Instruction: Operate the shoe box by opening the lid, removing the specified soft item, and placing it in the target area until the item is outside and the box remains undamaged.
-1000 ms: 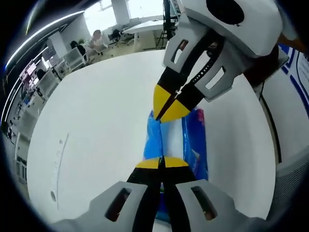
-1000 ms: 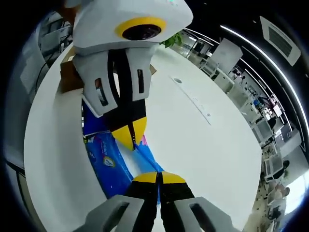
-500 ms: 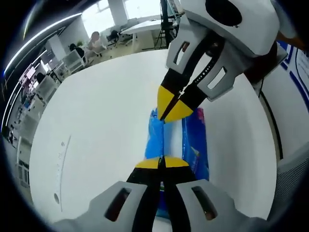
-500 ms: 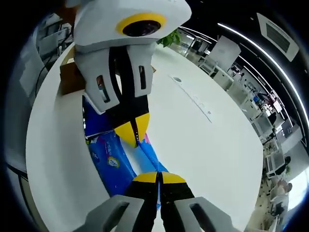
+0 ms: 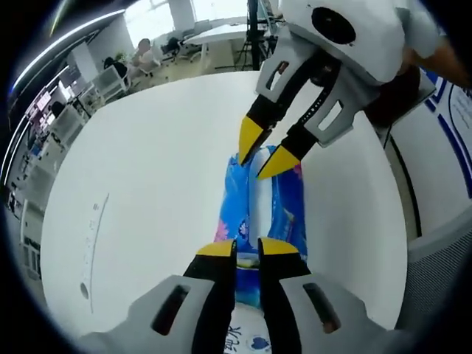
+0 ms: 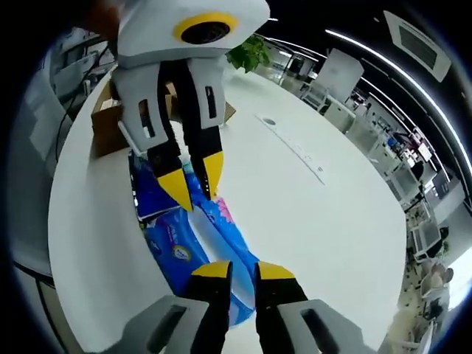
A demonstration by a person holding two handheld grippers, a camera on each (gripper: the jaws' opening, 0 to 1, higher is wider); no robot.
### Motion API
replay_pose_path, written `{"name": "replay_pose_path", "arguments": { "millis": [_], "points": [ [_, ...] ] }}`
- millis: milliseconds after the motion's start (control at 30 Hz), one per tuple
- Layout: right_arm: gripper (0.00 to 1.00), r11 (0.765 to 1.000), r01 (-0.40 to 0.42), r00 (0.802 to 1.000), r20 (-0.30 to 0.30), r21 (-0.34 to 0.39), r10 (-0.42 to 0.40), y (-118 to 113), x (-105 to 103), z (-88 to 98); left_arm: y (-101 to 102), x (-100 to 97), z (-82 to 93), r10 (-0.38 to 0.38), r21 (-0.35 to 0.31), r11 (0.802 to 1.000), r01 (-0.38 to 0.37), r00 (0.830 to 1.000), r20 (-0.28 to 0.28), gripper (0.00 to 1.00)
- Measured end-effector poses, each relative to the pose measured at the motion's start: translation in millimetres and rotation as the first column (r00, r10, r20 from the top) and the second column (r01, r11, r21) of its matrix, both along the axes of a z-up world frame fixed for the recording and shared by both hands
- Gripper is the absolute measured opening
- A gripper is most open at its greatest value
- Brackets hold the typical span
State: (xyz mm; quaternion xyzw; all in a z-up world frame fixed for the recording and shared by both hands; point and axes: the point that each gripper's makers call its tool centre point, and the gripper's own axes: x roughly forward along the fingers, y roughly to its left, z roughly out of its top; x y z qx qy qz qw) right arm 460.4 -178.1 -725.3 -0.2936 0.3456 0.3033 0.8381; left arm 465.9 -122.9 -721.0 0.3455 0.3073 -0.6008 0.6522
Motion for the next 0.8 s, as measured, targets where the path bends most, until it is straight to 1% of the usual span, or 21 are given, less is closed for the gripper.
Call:
{"name": "replay_pose_path", "arguments": {
  "millis": [100, 167, 233, 367, 400, 433, 467, 533, 633, 700, 800],
  "points": [
    [0.16, 1.0, 0.012, 1.0, -0.006, 0.018, -0.012, 2, -2, 5.5, 4, -0.2, 11.5, 0.016, -0.028, 0.999, -0.016, 1.0, -0.001, 0.13],
    [0.19, 0.999, 0.015, 1.0, -0.014, 0.03, -0.014, 5, -5, 9.3, 8, -1.6, 16.7, 0.039, -0.033, 0.999, -0.04, 0.999, -0.021, 0.15],
    [0.21, 0.999, 0.017, 1.0, -0.022, 0.038, -0.016, 8, -7, 13.1, 13, -2.8, 22.3, 0.046, -0.037, 0.998, -0.047, 0.999, -0.027, 0.18],
    [0.27, 0.996, 0.025, 0.999, -0.028, 0.082, -0.023, 17, -11, 24.1, 21, -5.6, 32.4, 0.048, -0.05, 0.998, -0.049, 0.999, -0.02, 0.22],
    [0.3, 0.996, 0.027, 0.999, -0.028, 0.084, -0.025, 19, -12, 26.6, 23, -5.0, 35.4, 0.054, -0.057, 0.997, -0.055, 0.998, -0.014, 0.22],
    [0.31, 0.996, 0.026, 0.999, -0.028, 0.083, -0.024, 20, -13, 28.0, 26, -2.8, 40.8, 0.067, -0.074, 0.995, -0.066, 0.998, 0.004, 0.23],
    [0.32, 0.996, 0.026, 0.999, -0.025, 0.081, -0.024, 21, -14, 29.6, 26, -0.9, 44.5, 0.082, -0.09, 0.993, -0.08, 0.997, 0.014, 0.23],
    [0.32, 0.995, 0.022, 1.0, -0.02, 0.093, -0.021, 26, -17, 35.2, 32, -1.4, 51.5, 0.098, -0.106, 0.99, -0.097, 0.995, 0.013, 0.25],
    [0.34, 0.994, 0.019, 1.0, -0.016, 0.103, -0.017, 34, -20, 41.4, 38, -3.5, 61.2, 0.107, -0.131, 0.986, -0.103, 0.994, 0.023, 0.27],
    [0.35, 0.994, 0.011, 1.0, -0.018, 0.111, -0.009, 41, -23, 45.9, 45, -5.6, 67.8, 0.11, -0.144, 0.984, -0.105, 0.994, 0.027, 0.28],
    [0.37, 0.994, -0.004, 1.0, -0.017, 0.111, 0.006, 49, -27, 50.2, 56, -4.6, 78.0, 0.137, -0.169, 0.977, -0.13, 0.99, 0.029, 0.28]
  ]
}}
